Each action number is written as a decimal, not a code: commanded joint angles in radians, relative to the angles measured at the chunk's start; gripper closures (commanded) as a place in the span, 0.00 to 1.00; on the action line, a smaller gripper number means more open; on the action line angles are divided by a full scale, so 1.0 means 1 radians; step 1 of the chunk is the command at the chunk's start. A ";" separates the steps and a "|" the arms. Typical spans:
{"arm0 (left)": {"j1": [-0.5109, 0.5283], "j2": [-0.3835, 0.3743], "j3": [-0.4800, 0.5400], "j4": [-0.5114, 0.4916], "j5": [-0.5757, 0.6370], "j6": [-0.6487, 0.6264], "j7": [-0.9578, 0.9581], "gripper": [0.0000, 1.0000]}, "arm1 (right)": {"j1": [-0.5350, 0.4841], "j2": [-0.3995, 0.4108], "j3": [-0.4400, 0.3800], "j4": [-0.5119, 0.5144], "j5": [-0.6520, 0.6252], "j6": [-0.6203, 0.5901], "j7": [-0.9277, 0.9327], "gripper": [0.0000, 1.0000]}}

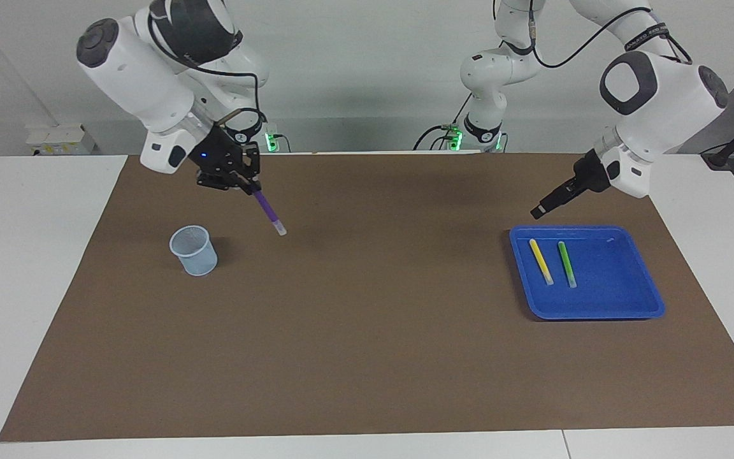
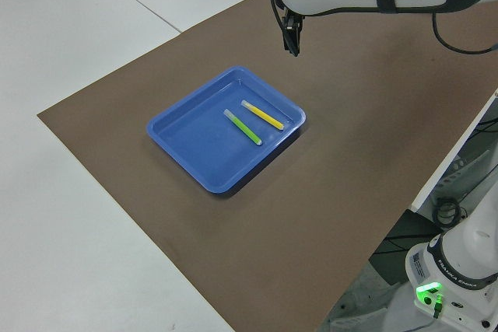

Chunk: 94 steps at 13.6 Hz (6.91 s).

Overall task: Right arm passes pens to left for tray arrangement
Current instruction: 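Carry the purple pen toward the left gripper while the left gripper approaches, then close the left gripper on the purple pen tip near the right gripper, then open the right gripper and withdraw it while the left gripper holds the pen, then lower the purple pen into the blue tray with the left gripper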

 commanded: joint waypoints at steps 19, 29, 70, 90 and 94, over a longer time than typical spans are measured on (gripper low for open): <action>-0.261 -0.100 0.006 -0.121 -0.340 0.339 -0.904 0.00 | 0.401 -0.041 0.005 -0.202 0.813 0.767 0.520 1.00; -0.330 -0.100 0.003 -0.118 -0.443 0.369 -0.656 0.00 | 0.401 -0.049 0.003 -0.203 0.732 0.675 0.519 1.00; -0.148 -0.152 0.019 -0.141 -0.045 -0.121 0.174 1.00 | 0.257 -0.067 -0.008 -0.133 -0.098 0.246 0.327 0.00; 0.133 0.121 0.022 -0.164 0.480 0.150 0.806 1.00 | 0.128 0.092 -0.115 0.166 -0.506 -0.066 0.011 0.00; 0.156 0.209 0.022 -0.157 0.523 0.256 0.808 1.00 | 0.180 0.054 -0.179 0.108 -0.496 -0.103 0.007 0.00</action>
